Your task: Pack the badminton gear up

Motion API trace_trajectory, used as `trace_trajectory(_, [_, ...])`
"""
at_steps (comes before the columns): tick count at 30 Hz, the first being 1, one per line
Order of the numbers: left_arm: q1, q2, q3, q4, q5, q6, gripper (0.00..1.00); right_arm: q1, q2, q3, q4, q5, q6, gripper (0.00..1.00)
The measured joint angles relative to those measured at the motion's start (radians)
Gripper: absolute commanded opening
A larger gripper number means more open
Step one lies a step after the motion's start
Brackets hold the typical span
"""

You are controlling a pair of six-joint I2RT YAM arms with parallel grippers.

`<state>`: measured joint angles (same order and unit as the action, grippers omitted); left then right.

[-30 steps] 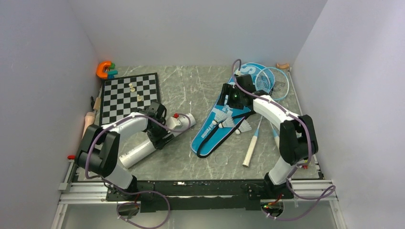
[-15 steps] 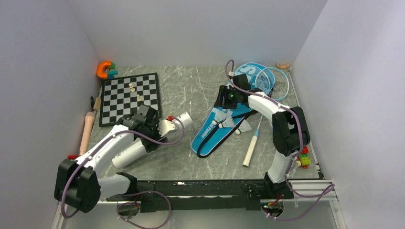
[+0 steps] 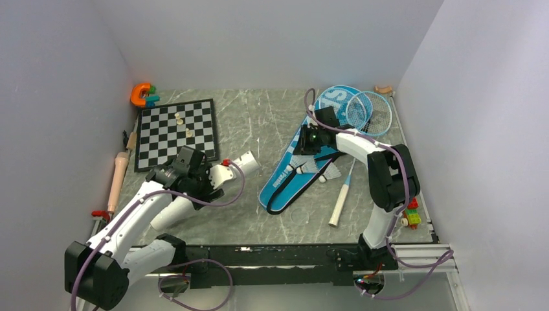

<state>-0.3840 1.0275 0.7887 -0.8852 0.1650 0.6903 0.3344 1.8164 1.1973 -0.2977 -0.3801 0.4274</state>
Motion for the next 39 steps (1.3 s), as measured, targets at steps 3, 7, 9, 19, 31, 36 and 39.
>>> trace_trajectory(3, [0.000,-0.011,0.000,0.002,0.008,-0.003,0.19,0.000,0.000,-0.006,-0.001,-0.010,0.002,0.00])
trace_trajectory(7, [0.000,-0.021,0.000,0.006,0.025,-0.010,0.19,0.000,-0.003,-0.006,-0.004,-0.021,0.005,0.00])
trace_trajectory(9, [0.000,-0.021,0.000,0.006,0.032,-0.017,0.19,0.000,-0.021,-0.007,-0.011,-0.024,0.018,0.00])
trace_trajectory(19, [0.000,-0.074,-0.047,0.058,0.105,0.017,0.22,0.046,-0.417,-0.010,-0.015,-0.040,0.117,0.00])
trace_trajectory(31, [0.000,-0.116,-0.071,0.050,0.249,0.122,0.19,0.267,-0.581,-0.010,-0.008,-0.017,0.257,0.00])
trace_trajectory(36, [0.000,-0.126,-0.069,0.048,0.283,0.127,0.20,0.348,-0.611,-0.036,-0.007,0.044,0.298,0.00])
trace_trajectory(39, [0.000,-0.130,-0.060,0.046,0.309,0.127,0.19,0.373,-0.613,-0.037,-0.004,0.071,0.314,0.00])
